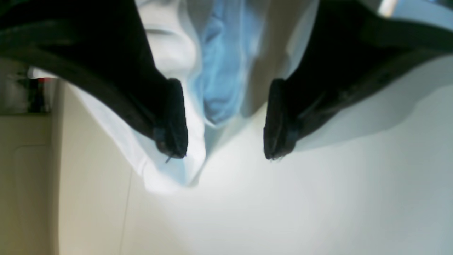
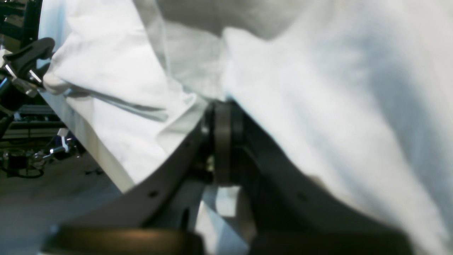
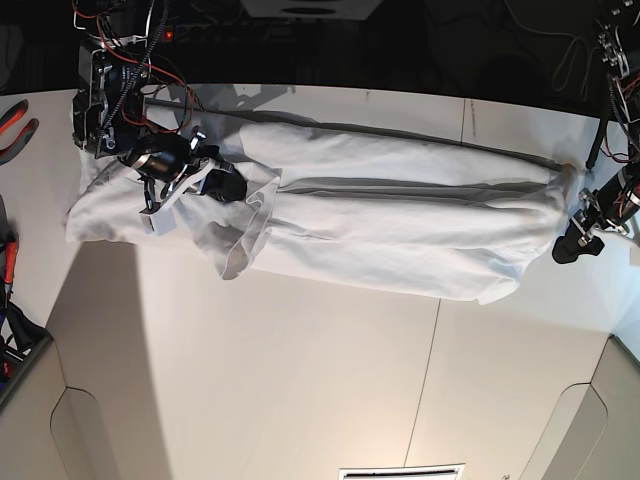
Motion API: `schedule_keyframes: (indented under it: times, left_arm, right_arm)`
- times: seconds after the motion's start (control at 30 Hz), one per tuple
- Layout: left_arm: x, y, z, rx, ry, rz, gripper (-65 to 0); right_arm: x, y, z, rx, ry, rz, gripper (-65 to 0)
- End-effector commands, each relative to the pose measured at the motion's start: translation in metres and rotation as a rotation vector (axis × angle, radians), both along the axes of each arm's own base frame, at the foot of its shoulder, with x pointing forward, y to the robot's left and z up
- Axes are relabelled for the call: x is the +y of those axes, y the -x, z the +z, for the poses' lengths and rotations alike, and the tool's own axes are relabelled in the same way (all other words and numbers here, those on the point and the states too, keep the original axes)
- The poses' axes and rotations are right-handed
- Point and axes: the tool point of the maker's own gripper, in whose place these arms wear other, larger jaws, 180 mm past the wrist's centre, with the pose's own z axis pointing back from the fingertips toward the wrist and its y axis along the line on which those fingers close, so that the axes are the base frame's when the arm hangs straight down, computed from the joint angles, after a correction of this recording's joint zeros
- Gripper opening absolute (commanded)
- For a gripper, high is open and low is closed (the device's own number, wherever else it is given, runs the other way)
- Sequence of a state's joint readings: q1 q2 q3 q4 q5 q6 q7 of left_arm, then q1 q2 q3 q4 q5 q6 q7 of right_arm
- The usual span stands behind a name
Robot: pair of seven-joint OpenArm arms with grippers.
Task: Layout the t-shirt on the table in an organized manner, then fold the t-shirt properly
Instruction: 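Grasp both ends of the white strip with the left and right grippers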
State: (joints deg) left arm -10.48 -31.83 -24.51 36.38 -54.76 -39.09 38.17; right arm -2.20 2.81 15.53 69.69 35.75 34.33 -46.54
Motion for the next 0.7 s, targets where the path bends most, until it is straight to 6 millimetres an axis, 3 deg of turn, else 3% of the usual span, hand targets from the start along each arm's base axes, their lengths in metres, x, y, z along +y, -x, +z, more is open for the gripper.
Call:
schedule_keyframes:
  times: [0.0,0.17,0.67]
  left_arm:
    - [0.006,-0.010,0.015,-0.055,0.002,0.014,-27.4]
    - [-0.014,-0.006,-0.004,-0.011,-0.005,-0.022,-27.4]
    - [-0.062,0.013,-0.032,0.139,0.027,-0.218,-27.4]
  right_arm:
    - [-0.004,0.007,-0.007,0.044,0.029,0.016,-65.0]
    - [-0.004,0.008,-0.007,0.047,0.029,0.019,-65.0]
    - [-0.003,0.009,-0.007,0.050,0.030,0.021,-65.0]
